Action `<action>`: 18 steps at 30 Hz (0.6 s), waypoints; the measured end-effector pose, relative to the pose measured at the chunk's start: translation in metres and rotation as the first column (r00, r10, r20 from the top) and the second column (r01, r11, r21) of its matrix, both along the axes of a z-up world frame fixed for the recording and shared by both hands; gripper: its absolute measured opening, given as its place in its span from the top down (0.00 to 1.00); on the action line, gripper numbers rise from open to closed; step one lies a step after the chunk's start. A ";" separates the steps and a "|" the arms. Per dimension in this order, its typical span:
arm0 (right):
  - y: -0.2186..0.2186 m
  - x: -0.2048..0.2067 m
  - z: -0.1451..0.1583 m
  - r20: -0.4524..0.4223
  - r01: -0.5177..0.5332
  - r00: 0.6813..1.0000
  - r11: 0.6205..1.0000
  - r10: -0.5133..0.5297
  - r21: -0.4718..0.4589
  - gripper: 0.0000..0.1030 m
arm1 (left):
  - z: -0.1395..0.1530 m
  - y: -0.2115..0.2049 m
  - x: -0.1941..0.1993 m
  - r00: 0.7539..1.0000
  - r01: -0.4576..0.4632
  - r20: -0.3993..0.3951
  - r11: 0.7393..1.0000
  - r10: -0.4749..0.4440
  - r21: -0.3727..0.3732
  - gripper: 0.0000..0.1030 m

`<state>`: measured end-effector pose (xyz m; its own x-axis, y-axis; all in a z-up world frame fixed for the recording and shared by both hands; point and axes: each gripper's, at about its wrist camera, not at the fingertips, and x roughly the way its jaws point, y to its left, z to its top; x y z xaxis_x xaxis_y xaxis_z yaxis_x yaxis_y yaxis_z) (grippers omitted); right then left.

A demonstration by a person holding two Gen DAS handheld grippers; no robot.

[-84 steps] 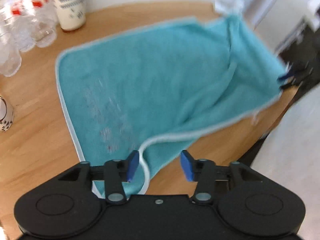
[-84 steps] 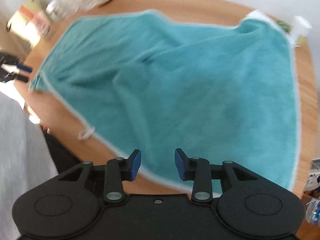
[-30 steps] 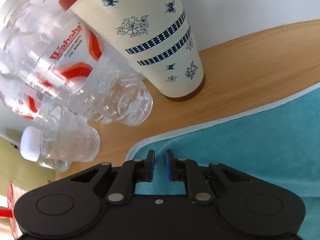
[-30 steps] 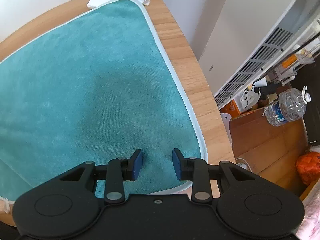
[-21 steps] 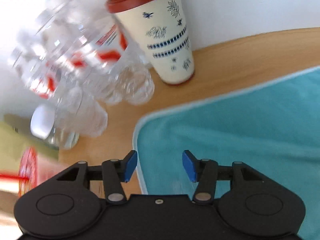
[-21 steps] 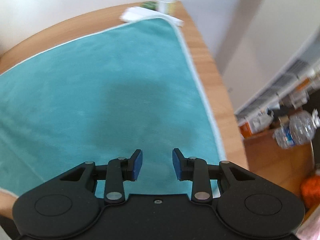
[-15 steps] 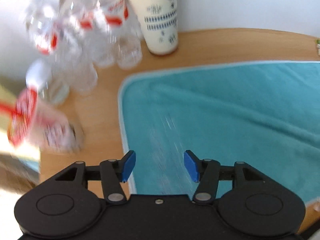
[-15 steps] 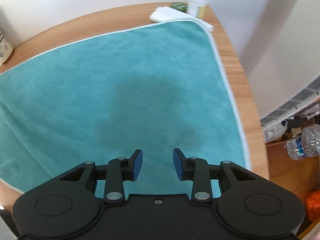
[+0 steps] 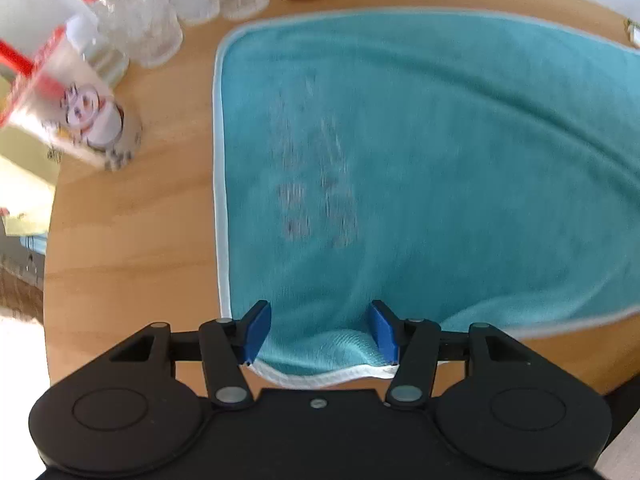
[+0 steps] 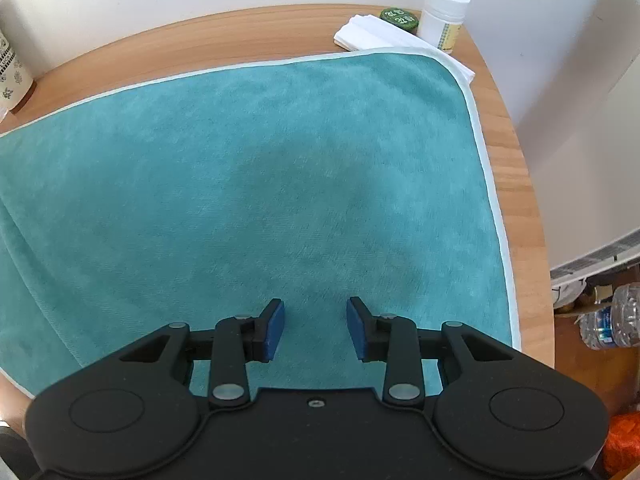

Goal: Fold towel

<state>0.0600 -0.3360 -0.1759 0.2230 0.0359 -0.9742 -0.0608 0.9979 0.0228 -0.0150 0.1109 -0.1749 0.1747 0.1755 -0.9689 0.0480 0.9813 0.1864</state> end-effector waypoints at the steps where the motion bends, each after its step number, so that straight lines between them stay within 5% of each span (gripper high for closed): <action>1: 0.000 0.001 0.000 -0.003 -0.009 1.000 1.000 0.009 -0.003 0.60 | 0.000 0.001 -0.003 1.000 0.000 0.002 1.000 0.000 0.001 0.45; 9: -0.002 0.006 0.000 -0.025 -0.010 1.000 1.000 0.010 -0.009 0.59 | 0.002 0.014 -0.030 0.998 -0.023 -0.059 0.999 0.025 0.023 0.41; 18: -0.004 -0.001 0.007 -0.025 -0.005 1.000 0.999 0.004 -0.050 0.54 | 0.025 0.032 -0.026 0.998 -0.055 0.034 0.998 0.054 0.021 0.40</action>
<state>0.0593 -0.3398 -0.1688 0.1990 -0.0117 -0.9799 -0.0652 0.9976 -0.0252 -0.0412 0.1426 -0.1498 0.1960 0.2065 -0.9586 -0.0121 0.9780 0.2082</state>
